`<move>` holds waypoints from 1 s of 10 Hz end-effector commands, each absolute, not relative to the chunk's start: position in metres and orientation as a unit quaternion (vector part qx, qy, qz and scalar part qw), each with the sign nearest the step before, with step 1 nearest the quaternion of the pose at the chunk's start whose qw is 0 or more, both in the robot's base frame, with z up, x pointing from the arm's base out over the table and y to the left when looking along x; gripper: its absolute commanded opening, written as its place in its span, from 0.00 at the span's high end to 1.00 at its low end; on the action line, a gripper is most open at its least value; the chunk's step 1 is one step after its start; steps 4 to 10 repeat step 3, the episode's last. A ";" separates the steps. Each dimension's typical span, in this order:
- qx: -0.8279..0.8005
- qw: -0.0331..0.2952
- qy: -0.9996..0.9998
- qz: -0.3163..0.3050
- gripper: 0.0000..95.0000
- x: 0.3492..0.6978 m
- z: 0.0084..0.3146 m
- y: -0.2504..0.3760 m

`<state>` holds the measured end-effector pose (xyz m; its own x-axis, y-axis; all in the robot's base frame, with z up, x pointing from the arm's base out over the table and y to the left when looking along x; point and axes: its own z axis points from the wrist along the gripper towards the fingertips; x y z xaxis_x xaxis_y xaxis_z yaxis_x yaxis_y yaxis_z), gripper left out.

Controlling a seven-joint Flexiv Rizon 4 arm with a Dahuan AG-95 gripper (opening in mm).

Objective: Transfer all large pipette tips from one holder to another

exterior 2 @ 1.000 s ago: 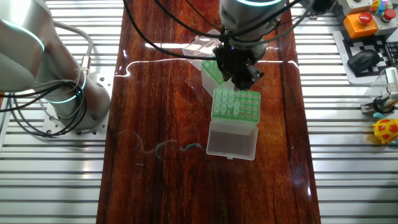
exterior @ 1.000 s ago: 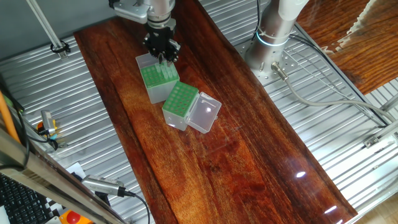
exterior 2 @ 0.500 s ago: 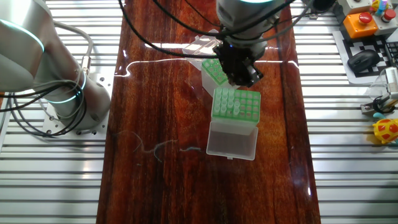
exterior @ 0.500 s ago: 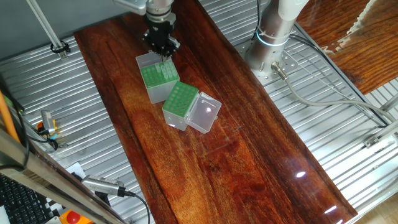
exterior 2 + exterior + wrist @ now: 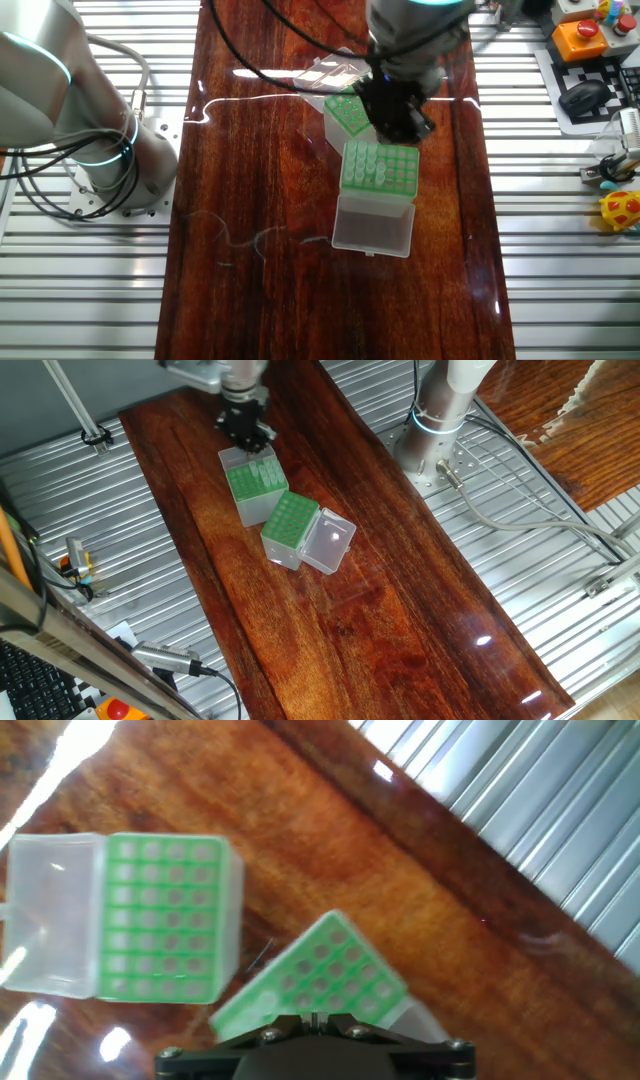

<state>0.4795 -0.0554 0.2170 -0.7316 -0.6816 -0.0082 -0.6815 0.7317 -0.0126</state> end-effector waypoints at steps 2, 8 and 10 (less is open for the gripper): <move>-0.382 0.005 0.924 -0.001 1.00 0.493 0.212 -0.064; -0.385 0.005 0.923 -0.001 1.00 0.492 0.212 -0.065; -0.385 0.005 0.923 -0.001 1.00 0.492 0.212 -0.065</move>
